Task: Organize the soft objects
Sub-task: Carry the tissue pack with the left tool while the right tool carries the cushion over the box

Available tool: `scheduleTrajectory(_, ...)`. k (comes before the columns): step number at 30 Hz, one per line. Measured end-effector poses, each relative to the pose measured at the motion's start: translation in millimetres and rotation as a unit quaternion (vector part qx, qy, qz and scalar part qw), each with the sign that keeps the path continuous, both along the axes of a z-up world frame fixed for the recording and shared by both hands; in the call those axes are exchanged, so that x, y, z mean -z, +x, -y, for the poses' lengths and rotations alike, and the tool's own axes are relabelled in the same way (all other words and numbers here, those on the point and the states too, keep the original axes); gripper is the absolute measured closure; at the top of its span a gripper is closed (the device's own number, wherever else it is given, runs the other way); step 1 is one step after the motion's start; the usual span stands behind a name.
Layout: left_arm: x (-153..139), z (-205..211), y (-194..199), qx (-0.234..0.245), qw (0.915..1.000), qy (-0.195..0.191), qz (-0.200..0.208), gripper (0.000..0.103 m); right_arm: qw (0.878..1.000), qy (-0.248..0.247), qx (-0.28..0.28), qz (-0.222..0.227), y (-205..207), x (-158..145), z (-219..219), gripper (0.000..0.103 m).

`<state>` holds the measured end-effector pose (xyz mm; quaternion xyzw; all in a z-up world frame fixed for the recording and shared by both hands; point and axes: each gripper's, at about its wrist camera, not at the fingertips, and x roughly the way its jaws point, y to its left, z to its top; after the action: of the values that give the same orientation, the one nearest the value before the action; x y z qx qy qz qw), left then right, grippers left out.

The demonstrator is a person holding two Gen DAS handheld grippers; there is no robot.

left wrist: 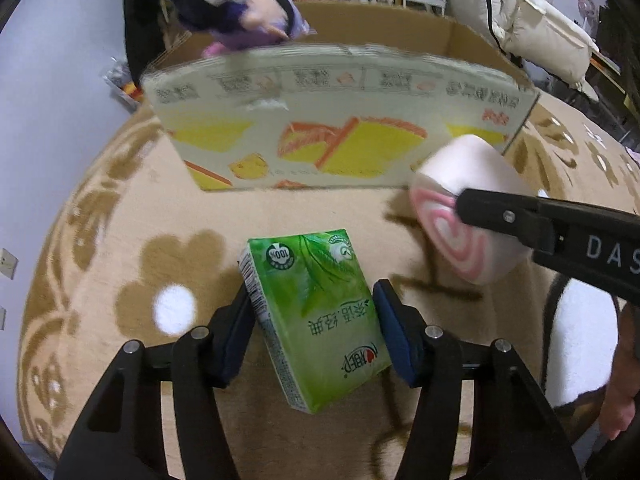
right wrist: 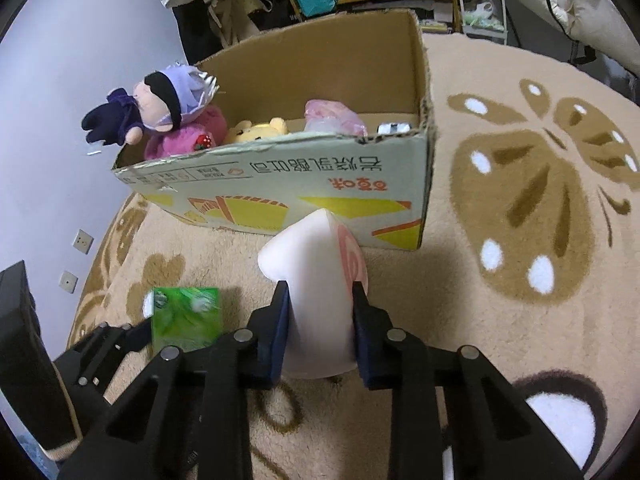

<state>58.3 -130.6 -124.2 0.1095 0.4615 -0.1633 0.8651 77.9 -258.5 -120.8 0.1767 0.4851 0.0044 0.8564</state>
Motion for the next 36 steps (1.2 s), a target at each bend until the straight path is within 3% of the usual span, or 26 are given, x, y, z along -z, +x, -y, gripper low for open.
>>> scheduleTrajectory(11,-48,-25,-8,-0.017,0.9961,-0.014,0.086,0.046,0.999,-0.035,0.011,0.035,-29,-32,-2,0.076)
scheduleTrajectory(14,-64,-30,-9,-0.019,0.9946,-0.033,0.096,0.046,0.998,-0.043,0.010,0.050,-35,-45,-4,0.076)
scheduleTrajectory(25,-133,-34,-12,-0.007,0.9825,-0.043,0.181,0.046,0.992,-0.061,0.029,0.106,-43,-87,-7,0.076)
scheduleTrajectory(36,-156,-19,17,0.005,0.9781,-0.028,0.206,0.045,0.986,-0.061,0.035,0.148,-38,-118,2,0.076)
